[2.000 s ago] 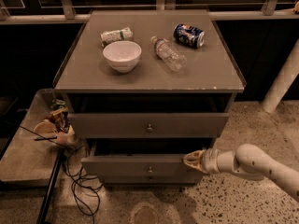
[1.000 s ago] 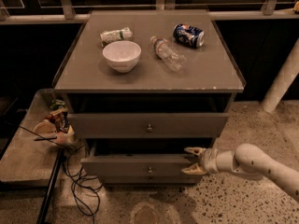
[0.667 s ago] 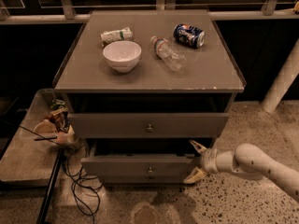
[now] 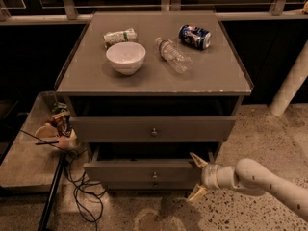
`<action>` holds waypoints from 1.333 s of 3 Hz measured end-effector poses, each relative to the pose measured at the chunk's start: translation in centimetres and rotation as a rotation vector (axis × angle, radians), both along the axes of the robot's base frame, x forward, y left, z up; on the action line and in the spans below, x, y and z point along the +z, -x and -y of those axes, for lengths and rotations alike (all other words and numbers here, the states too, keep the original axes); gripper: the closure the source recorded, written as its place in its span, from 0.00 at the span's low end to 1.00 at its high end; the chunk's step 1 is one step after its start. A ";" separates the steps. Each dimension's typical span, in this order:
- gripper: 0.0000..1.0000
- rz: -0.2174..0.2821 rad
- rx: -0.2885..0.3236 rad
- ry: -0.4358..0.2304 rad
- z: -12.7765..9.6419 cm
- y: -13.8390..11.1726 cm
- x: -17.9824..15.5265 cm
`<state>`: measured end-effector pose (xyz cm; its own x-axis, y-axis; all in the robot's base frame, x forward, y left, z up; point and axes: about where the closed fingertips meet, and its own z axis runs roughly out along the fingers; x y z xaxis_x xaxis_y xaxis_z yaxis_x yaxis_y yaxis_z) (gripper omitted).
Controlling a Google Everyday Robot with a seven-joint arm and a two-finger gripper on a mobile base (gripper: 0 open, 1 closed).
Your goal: Open middle drawer
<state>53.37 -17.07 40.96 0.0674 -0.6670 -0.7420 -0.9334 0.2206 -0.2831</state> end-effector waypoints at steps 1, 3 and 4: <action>0.00 -0.001 0.000 -0.001 0.0 0.0 -0.1; 0.00 -0.022 -0.030 -0.002 1.0 -1.0 -1.4; 0.18 -0.022 -0.030 -0.002 1.0 -1.0 -1.4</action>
Offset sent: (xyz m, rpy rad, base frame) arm 0.0145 -0.0101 -0.0125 -0.0156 0.0119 -0.0313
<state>54.39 -18.02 39.60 0.0313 -0.6667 -0.7447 -0.9324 0.2489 -0.2621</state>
